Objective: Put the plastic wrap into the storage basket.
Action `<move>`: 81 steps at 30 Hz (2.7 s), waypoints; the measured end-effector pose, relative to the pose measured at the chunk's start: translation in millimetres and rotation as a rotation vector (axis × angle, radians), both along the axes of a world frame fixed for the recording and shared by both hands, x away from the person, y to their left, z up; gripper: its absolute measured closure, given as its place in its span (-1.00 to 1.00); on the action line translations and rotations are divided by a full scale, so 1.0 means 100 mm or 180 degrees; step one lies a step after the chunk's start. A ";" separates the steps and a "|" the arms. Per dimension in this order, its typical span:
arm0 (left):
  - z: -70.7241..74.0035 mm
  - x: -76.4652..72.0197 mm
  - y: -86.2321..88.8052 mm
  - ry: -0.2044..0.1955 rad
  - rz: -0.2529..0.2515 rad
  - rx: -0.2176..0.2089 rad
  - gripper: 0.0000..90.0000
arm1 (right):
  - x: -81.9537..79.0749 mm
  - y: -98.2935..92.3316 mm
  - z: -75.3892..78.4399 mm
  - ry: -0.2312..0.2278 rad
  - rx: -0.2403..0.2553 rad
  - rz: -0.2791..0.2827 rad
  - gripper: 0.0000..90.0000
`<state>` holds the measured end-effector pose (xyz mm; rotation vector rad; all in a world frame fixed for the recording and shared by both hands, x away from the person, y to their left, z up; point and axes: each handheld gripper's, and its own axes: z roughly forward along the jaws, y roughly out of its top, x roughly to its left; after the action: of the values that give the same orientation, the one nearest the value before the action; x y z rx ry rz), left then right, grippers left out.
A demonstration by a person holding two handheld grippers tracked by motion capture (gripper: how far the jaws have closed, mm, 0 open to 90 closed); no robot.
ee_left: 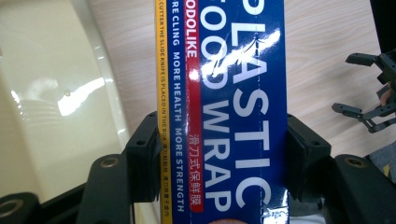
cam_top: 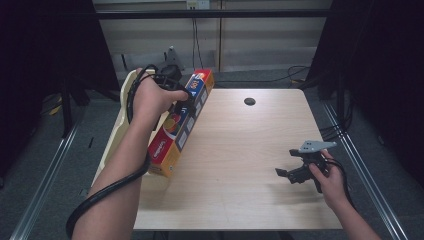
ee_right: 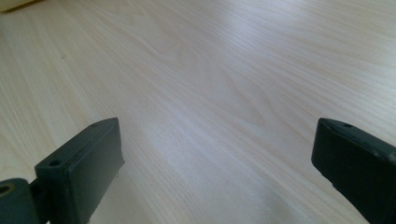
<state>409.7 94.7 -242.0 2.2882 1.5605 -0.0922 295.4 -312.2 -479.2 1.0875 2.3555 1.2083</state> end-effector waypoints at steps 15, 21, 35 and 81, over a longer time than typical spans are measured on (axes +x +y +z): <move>0.06 0.01 0.31 -0.0027 0.0212 0.0054 -0.10 | 0.00 0.01 0.00 -0.0028 -0.0013 -0.0023 -0.96; 0.07 0.01 0.43 -0.0012 0.0341 0.0052 -0.10 | 0.00 0.01 0.00 -0.0011 0.0003 -0.0021 -0.97; 0.09 0.01 0.69 -0.0041 0.0559 0.0114 -0.10 | 0.01 0.01 -0.01 -0.0016 0.0021 -0.0040 -0.97; -0.27 0.01 0.91 0.0112 0.0835 0.0236 -0.10 | 0.00 0.02 0.00 -0.0024 0.0020 -0.0018 -0.97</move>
<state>410.6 186.2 -268.7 2.1232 1.8962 -0.0059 295.5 -310.0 -479.4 1.0887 2.3431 1.2166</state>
